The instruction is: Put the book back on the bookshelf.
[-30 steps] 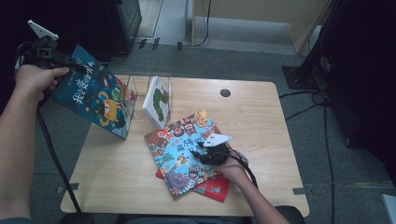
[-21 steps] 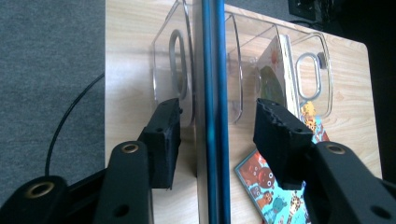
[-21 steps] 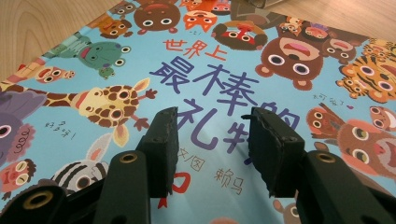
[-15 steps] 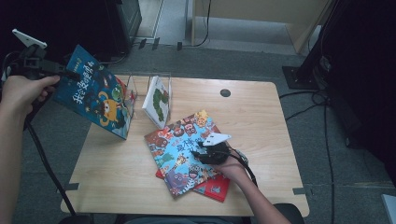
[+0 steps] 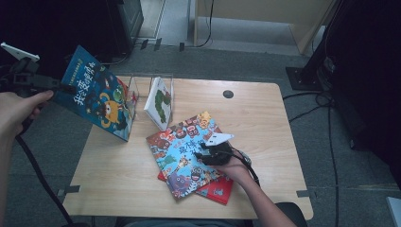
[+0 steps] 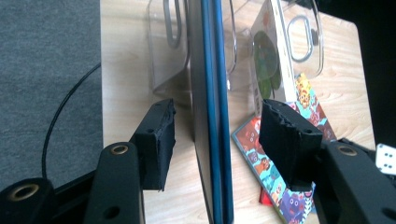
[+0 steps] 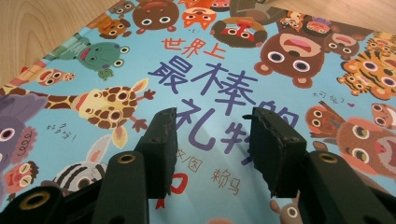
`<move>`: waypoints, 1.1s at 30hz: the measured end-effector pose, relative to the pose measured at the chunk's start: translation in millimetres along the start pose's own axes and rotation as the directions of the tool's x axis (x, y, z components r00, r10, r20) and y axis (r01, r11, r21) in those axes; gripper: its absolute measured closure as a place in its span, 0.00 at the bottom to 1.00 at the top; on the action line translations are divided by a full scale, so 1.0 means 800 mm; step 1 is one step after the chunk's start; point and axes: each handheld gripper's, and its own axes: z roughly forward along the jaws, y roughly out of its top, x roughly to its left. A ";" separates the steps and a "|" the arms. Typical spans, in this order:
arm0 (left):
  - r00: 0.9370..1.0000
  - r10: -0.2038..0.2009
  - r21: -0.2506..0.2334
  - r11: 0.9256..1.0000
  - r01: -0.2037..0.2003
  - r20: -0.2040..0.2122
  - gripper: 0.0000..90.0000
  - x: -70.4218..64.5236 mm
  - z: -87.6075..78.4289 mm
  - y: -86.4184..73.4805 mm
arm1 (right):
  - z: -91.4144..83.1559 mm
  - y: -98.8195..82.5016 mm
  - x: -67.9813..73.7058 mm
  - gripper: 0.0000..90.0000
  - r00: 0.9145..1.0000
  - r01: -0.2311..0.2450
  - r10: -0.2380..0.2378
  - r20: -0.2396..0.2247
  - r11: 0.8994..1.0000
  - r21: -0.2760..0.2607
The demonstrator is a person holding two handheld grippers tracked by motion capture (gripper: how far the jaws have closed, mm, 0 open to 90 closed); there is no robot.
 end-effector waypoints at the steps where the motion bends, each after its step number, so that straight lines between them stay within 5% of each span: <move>1: 1.000 -0.002 0.001 1.000 0.002 -0.001 0.51 0.000 0.000 -0.004 | 0.000 0.000 0.000 0.58 1.000 -0.002 0.002 -0.003 1.000 0.000; 14: 0.999 0.012 -0.056 0.998 -0.014 -0.035 0.51 -0.010 -0.012 -0.067 | 0.000 0.008 -0.006 0.59 1.000 -0.023 0.023 -0.018 1.000 0.006; 28: 0.999 0.044 -0.051 0.998 -0.042 0.024 0.50 -0.022 0.018 -0.138 | -0.006 0.005 -0.015 0.59 0.999 -0.041 0.041 -0.001 0.999 0.011; 33: 0.997 0.083 -0.059 0.995 -0.082 0.008 0.49 -0.037 0.030 -0.158 | -0.010 0.004 -0.019 0.59 0.999 -0.051 0.051 0.009 0.999 0.003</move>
